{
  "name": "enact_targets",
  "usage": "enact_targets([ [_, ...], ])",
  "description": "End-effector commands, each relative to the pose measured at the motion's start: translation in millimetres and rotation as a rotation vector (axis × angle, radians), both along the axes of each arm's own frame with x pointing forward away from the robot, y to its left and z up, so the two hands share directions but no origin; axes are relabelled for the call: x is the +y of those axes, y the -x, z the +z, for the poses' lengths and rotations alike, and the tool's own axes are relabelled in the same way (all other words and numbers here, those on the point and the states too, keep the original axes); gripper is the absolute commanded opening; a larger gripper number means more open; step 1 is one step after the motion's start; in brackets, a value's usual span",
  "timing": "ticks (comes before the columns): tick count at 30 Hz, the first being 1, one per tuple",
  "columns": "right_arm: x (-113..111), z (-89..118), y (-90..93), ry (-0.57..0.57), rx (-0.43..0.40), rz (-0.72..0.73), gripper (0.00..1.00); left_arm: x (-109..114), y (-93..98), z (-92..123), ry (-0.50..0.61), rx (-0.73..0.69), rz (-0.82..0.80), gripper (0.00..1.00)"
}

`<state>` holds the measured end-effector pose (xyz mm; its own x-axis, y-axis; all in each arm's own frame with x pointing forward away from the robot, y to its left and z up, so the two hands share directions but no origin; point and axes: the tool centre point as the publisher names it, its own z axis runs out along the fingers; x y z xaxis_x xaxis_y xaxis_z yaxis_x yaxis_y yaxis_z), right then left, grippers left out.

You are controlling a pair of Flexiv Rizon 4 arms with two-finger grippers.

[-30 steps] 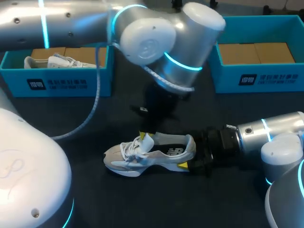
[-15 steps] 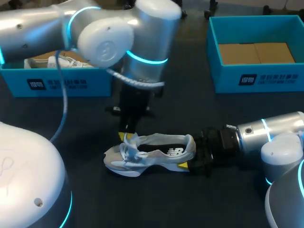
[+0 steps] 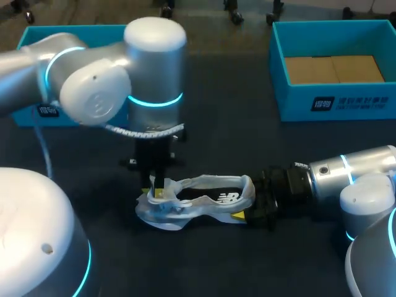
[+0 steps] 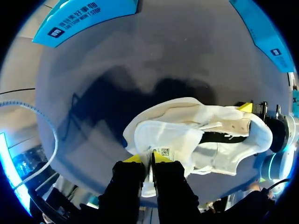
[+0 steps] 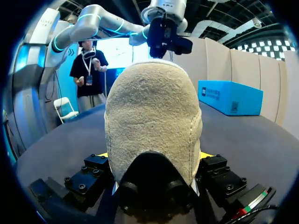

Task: Take the shoe out of the shoebox, open the shoe tongue, remove and reinsert the insole, then place the shoe into the shoebox

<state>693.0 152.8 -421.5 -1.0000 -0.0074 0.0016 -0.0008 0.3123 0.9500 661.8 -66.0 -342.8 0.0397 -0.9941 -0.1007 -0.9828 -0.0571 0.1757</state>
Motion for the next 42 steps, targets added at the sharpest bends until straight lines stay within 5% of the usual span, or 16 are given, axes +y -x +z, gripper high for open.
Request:
enact_targets([
  [1,0,-3,3.1,0.002,-0.002,-0.002,0.0,5,-0.4,-13,0.108,-0.005,0.021,0.26],
  [8,0,-3,3.1,0.002,-0.002,-0.002,0.0,14,-2.2,-14,0.082,-0.005,0.009,0.56],
  [17,0,-3,3.1,0.002,-0.002,-0.002,0.0,14,-6.2,30,0.13,-0.028,-0.069,0.58],
  [30,0,-3,3.1,0.002,-0.002,-0.002,0.0,-34,-14.6,111,0.252,-0.114,-0.32,0.6],
  [32,0,-3,3.1,0.002,-0.002,-0.002,0.0,-40,-13.6,119,0.261,-0.11,-0.408,0.57],
  [34,0,-3,3.1,0.002,-0.002,-0.002,0.0,-46,-11.0,126,0.271,-0.087,-0.588,0.38],
  [35,0,-3,3.1,0.002,-0.002,-0.002,0.0,-47,-10.5,127,0.267,-0.077,-0.634,0.26],
  [36,0,-3,3.1,0.002,-0.002,-0.002,0.0,-49,-8.9,130,0.272,-0.073,-0.714,0.0],
  [42,0,-3,3.1,0.002,-0.002,-0.002,0.0,-59,-1.4,138,0.143,0.01,-1.148,0.0],
])
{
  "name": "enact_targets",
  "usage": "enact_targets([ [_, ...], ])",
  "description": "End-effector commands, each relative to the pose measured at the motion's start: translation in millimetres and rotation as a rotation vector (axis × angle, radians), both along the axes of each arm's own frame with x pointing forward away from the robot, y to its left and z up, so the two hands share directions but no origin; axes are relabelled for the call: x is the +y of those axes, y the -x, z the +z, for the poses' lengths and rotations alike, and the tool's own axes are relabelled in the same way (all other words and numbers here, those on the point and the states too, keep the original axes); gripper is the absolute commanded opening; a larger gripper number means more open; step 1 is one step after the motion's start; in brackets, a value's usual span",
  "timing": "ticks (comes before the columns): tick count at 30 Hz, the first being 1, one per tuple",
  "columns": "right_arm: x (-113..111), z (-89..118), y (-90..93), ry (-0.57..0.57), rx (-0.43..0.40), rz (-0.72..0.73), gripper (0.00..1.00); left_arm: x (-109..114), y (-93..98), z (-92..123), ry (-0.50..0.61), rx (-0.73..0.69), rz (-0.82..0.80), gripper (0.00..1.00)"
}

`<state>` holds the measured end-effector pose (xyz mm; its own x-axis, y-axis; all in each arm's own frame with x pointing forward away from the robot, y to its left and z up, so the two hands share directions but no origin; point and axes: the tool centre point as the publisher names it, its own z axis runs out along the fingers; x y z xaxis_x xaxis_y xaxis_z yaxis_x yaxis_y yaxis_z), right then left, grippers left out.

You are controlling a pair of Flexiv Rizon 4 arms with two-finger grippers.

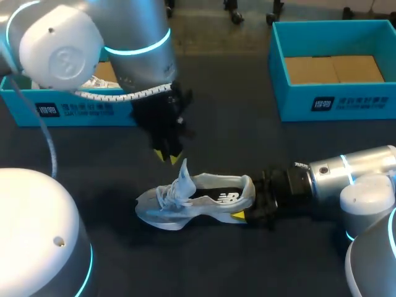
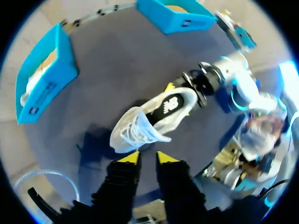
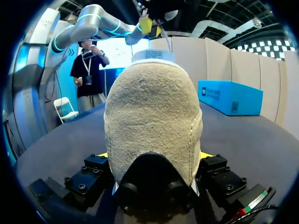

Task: Take the shoe out of the shoebox, open the shoe tongue, remove and reinsert the insole, then place the shoe into the shoebox

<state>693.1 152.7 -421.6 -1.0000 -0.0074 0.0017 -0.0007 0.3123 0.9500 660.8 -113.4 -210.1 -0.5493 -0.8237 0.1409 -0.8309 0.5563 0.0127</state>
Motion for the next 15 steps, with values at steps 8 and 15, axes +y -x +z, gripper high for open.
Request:
enact_targets([
  [8,0,-3,3.1,0.002,-0.002,-0.002,0.0,-12,-2.5,5,-0.159,-0.022,-0.526,0.0],
  [15,0,-3,3.1,0.002,-0.002,-0.002,0.0,-17,9.8,-1,-0.043,-0.125,-0.774,0.0],
])
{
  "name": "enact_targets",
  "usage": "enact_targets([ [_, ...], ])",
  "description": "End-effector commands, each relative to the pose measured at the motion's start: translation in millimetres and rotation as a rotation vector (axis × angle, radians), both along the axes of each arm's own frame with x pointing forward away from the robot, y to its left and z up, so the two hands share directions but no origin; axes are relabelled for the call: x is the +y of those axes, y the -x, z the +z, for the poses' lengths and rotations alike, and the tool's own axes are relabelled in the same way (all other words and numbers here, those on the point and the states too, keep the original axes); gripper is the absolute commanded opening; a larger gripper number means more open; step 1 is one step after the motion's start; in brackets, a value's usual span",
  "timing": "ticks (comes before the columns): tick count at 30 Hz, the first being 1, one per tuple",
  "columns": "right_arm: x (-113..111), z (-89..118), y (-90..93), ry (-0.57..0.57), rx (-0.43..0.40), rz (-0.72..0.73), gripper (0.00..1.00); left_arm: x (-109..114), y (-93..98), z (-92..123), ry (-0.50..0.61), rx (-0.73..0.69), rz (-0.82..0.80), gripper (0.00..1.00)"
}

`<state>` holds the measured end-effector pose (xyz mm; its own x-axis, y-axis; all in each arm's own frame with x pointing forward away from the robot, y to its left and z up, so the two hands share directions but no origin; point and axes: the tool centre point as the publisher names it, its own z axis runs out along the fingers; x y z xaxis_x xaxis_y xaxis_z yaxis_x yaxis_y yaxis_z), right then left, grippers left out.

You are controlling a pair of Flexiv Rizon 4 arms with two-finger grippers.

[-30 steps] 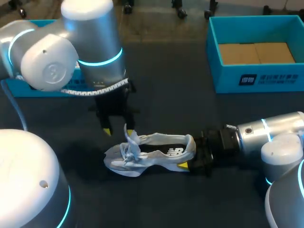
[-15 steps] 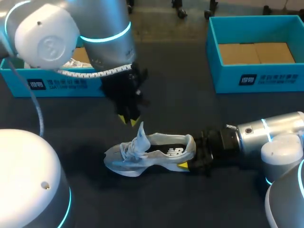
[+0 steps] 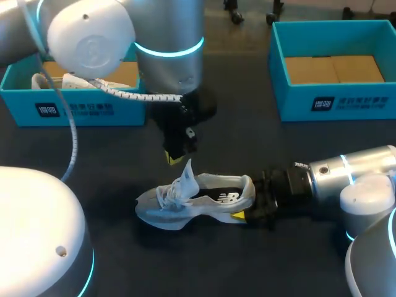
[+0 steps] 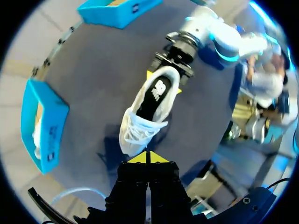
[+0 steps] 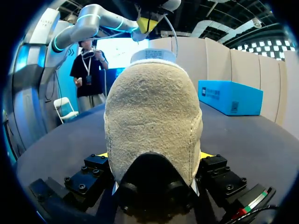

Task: Take the shoe out of the shoebox, open the shoe tongue, remove and reinsert the insole, then place the shoe into the shoebox

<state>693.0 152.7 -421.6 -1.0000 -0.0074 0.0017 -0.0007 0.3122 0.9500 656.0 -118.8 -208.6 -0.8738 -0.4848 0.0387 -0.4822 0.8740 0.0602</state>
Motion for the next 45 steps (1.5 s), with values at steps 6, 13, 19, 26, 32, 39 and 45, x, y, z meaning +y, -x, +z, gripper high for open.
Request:
enact_targets([
  [6,0,-3,3.1,0.002,-0.002,-0.002,0.0,-41,11.0,-17,0.105,-0.065,-0.399,0.0],
  [13,0,-3,3.1,0.002,-0.002,-0.002,0.0,-59,9.5,-25,0.103,0.039,-0.508,0.0],
  [19,0,-3,3.1,0.002,-0.002,-0.002,0.0,-59,9.5,-25,0.103,0.039,-0.508,0.0],
  [26,0,-3,3.1,0.002,-0.002,-0.002,0.0,-92,-3.9,-79,0.112,-0.055,-0.568,0.0],
  [32,0,-3,3.1,0.002,-0.002,-0.002,0.0,-108,-15.7,-113,0.101,-0.039,-0.599,0.0],
  [39,0,-3,3.1,0.002,-0.002,-0.002,0.0,-111,-19.8,-134,0.107,-0.002,-0.627,0.0],
  [45,0,-3,3.1,0.002,-0.002,-0.002,0.0,-106,-19.0,-155,0.101,0.025,-0.65,0.0],
])
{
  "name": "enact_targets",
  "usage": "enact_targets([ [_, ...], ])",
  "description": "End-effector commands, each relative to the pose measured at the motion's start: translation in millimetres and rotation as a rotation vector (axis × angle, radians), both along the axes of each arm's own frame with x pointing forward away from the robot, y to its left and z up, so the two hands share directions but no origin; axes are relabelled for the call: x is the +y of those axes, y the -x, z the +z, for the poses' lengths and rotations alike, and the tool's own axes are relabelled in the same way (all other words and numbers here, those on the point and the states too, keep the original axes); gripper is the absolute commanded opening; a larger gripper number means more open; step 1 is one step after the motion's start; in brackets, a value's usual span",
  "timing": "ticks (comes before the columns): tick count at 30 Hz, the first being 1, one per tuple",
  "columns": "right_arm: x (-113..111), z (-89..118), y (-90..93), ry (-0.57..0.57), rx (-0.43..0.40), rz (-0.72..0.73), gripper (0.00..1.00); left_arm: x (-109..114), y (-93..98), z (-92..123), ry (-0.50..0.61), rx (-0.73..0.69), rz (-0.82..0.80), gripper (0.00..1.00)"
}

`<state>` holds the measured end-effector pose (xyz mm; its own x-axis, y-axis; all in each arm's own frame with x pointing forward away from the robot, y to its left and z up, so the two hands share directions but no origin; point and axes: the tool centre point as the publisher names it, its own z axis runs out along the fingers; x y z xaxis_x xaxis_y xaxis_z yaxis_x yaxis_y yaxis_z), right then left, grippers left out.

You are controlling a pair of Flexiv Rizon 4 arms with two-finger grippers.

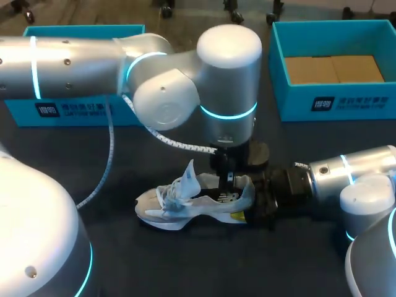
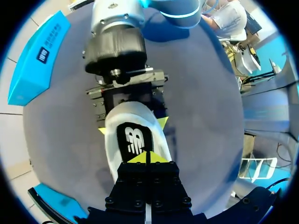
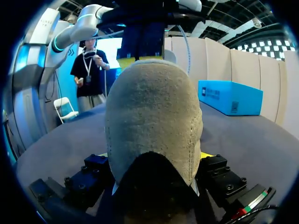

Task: Take the shoe out of the shoebox, open the shoe tongue, remove and reinsert the insole, then place the shoe into the shoebox

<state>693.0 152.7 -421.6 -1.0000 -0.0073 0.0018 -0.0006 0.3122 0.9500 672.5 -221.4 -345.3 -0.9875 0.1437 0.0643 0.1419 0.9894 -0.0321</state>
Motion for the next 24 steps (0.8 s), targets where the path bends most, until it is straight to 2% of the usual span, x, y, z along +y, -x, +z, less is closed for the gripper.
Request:
enact_targets([
  [1,0,-3,3.1,0.002,-0.002,-0.002,0.0,-1,-1.4,-22,-0.009,0.024,-0.009,0.0],
  [17,0,-3,3.1,0.002,-0.002,-0.002,0.0,45,10.5,-39,-0.058,0.082,-0.008,0.0],
  [24,0,-3,3.1,0.002,-0.002,-0.002,0.0,54,22.8,-42,-0.048,0.072,-0.037,0.0],
])
